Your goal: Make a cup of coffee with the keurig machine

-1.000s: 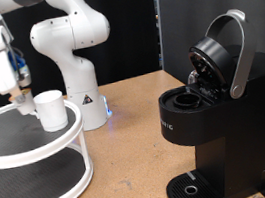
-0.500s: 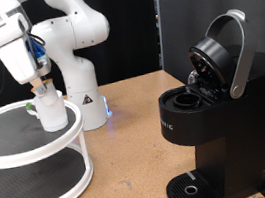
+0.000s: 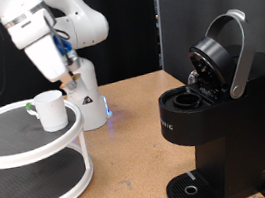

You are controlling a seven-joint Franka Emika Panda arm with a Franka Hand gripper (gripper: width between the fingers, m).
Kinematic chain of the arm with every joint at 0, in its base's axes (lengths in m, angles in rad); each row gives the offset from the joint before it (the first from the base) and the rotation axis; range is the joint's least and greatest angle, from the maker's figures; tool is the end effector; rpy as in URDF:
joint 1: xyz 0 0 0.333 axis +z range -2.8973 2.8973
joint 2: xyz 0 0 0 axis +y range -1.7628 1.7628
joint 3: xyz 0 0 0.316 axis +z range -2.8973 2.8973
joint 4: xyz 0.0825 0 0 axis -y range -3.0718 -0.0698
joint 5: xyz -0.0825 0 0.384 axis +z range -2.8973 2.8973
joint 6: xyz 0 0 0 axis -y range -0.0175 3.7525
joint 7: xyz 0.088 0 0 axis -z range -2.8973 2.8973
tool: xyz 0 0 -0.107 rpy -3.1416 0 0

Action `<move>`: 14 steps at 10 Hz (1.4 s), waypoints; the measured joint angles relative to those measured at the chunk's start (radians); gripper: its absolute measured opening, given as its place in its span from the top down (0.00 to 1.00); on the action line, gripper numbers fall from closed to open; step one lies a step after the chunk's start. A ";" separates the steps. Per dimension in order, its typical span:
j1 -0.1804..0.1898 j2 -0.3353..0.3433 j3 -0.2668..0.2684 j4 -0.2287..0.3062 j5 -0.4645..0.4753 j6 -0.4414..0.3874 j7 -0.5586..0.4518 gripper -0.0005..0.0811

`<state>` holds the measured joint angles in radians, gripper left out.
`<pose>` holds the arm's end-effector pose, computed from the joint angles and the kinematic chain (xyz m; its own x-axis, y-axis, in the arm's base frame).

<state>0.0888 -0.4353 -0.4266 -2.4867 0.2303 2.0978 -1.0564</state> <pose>0.3965 -0.1306 0.4342 0.7829 0.5403 0.3083 0.6083 -0.7689 -0.1972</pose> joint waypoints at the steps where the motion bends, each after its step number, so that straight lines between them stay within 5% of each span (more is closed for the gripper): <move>1: 0.016 0.018 0.015 0.024 0.008 -0.003 0.023 0.46; 4: 0.025 0.039 0.022 0.039 0.030 0.000 0.007 0.46; 7: 0.085 0.057 0.030 0.078 0.094 0.011 -0.067 0.47; 9: 0.109 0.091 0.052 0.136 0.111 -0.001 -0.025 0.47; 11: 0.106 0.126 0.094 0.172 0.112 0.036 0.120 0.47; 14: 0.113 0.129 0.098 0.170 0.113 0.028 0.067 0.47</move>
<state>0.2019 -0.3063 -0.3284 -2.3163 0.3429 2.1258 -0.9892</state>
